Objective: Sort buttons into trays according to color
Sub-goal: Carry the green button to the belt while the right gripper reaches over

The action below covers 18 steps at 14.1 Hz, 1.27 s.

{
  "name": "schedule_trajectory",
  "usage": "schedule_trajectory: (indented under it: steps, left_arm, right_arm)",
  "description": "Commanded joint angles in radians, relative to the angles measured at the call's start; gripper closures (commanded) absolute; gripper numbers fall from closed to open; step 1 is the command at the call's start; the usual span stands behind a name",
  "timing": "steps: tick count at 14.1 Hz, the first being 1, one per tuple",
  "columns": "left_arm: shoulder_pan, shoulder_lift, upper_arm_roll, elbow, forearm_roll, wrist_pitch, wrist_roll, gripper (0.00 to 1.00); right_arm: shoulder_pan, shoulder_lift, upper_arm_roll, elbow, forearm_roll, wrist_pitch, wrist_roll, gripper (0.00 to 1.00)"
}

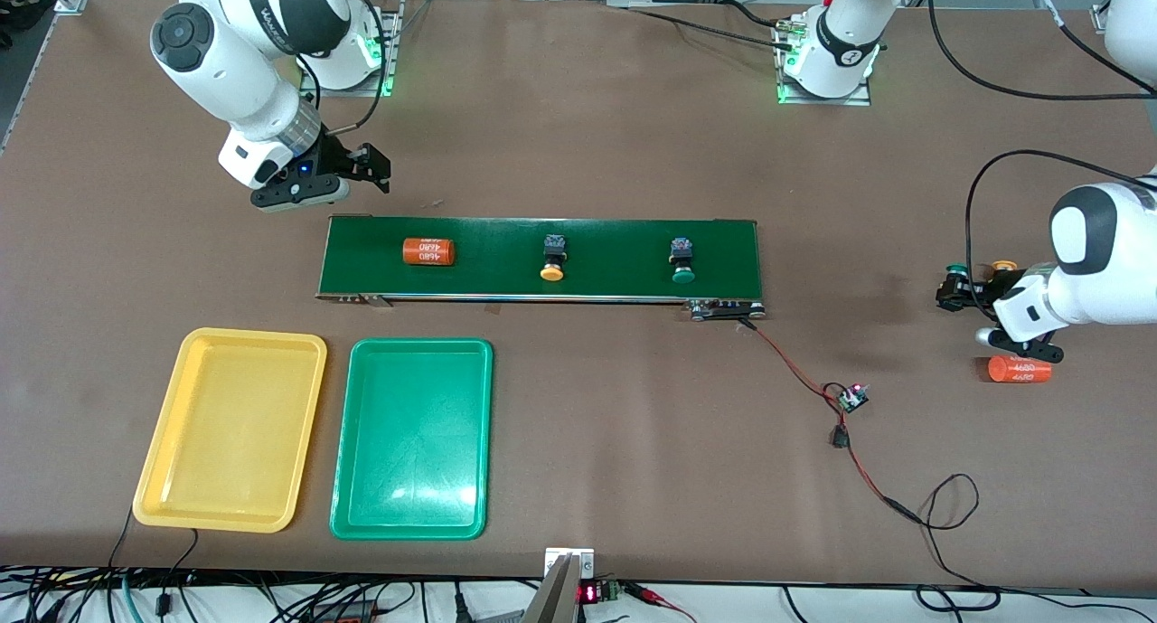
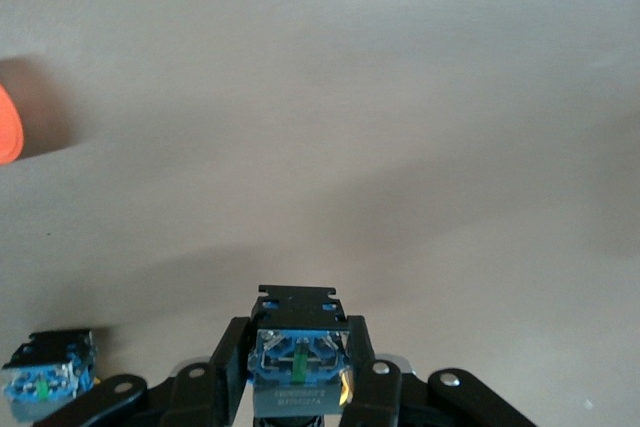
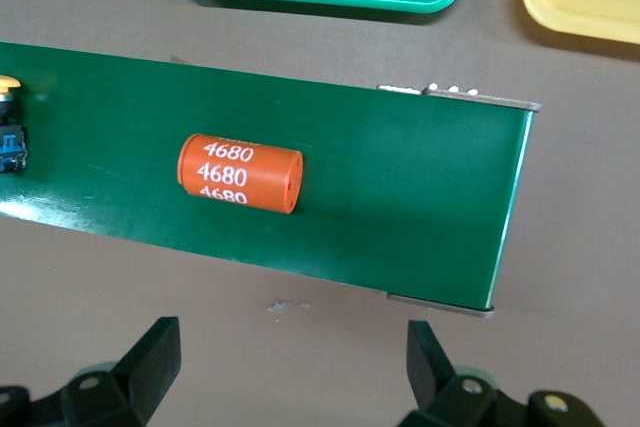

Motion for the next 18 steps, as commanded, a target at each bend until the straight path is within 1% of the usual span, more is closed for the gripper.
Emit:
schedule_trajectory:
  steps: [1, 2, 3, 6, 7, 9, 11, 13, 15, 18]
  left_arm:
    - [-0.074, -0.047, 0.002, -0.013, -0.018, -0.062, -0.016, 1.00]
    - [-0.105, -0.054, 0.000, -0.014, -0.031, -0.065, -0.056, 1.00]
    - [-0.157, -0.056, -0.004, -0.016, -0.031, -0.068, -0.112, 1.00]
    - [-0.245, -0.096, -0.005, -0.049, -0.031, -0.102, -0.218, 1.00]
    - [-0.269, -0.114, -0.005, -0.054, -0.032, -0.105, -0.246, 1.00]
    - [-0.309, -0.134, -0.006, -0.065, -0.035, -0.105, -0.292, 1.00]
    - [-0.367, -0.136, -0.006, -0.065, -0.049, -0.104, -0.343, 1.00]
    - [-0.409, -0.130, -0.005, -0.065, -0.121, -0.093, -0.373, 1.00]
    - [-0.441, -0.122, -0.005, -0.066, -0.161, -0.070, -0.399, 1.00]
    - [-0.475, -0.114, -0.005, -0.070, -0.161, -0.039, -0.519, 1.00]
  right_arm:
    - [0.011, 0.007, 0.023, 0.010, 0.016, 0.013, 0.120, 0.00]
    - [0.009, 0.009, 0.052, 0.013, 0.011, 0.019, 0.146, 0.00]
    - [0.008, 0.010, 0.066, 0.013, 0.008, 0.031, 0.168, 0.00]
    - [0.006, 0.018, 0.067, 0.013, -0.004, 0.030, 0.176, 0.00]
    - [0.006, 0.024, 0.069, 0.014, -0.031, 0.030, 0.176, 0.00]
    - [0.014, 0.044, 0.076, 0.022, -0.129, 0.030, 0.235, 0.00]
    - [0.012, 0.052, 0.127, 0.025, -0.177, 0.032, 0.335, 0.00]
    - [0.014, 0.056, 0.135, 0.028, -0.219, 0.033, 0.381, 0.00]
    - [0.014, 0.059, 0.135, 0.033, -0.220, 0.033, 0.381, 0.00]
    - [0.012, 0.073, 0.135, 0.046, -0.220, 0.033, 0.381, 0.00]
